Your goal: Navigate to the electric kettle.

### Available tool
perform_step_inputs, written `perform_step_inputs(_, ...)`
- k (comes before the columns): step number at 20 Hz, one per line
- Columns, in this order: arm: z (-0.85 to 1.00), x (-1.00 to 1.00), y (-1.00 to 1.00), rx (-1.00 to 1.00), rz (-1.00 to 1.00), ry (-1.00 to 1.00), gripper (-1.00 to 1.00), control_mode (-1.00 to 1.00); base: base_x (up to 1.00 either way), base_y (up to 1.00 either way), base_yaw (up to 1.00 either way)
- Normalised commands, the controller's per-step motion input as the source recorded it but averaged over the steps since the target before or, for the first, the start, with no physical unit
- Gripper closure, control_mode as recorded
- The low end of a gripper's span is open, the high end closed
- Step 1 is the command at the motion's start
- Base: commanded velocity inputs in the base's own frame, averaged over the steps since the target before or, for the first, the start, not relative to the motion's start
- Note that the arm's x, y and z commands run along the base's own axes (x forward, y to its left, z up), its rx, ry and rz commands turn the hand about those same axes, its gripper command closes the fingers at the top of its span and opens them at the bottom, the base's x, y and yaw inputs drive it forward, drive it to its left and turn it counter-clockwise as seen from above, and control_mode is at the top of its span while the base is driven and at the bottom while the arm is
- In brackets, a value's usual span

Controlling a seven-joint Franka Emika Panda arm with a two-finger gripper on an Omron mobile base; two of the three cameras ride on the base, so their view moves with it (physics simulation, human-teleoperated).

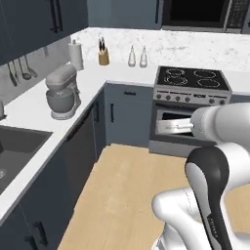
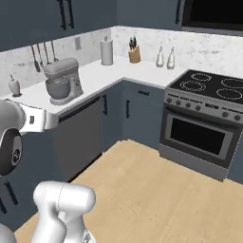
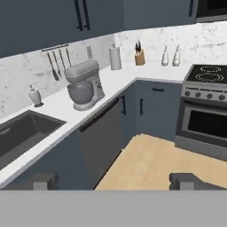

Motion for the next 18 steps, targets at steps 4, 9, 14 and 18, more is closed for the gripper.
perform_step_inputs(4, 0.00, 0.00, 0.00, 0.00, 0.00, 0.00, -1.00, 1.00, 0.65, -0.26, -0.48)
perform_step_inputs(9, 0.00, 0.00, 0.00, 0.00, 0.00, 0.00, -1.00, 1.00, 0.72, -0.65, -0.46)
perform_step_inputs(14, 0.00, 0.00, 0.00, 0.00, 0.00, 0.00, -1.00, 1.00, 0.50, -0.95, -0.34)
perform_step_inputs(18, 0.00, 0.00, 0.00, 0.00, 0.00, 0.00, -1.00, 1.00, 0.00, -1.00, -0.25)
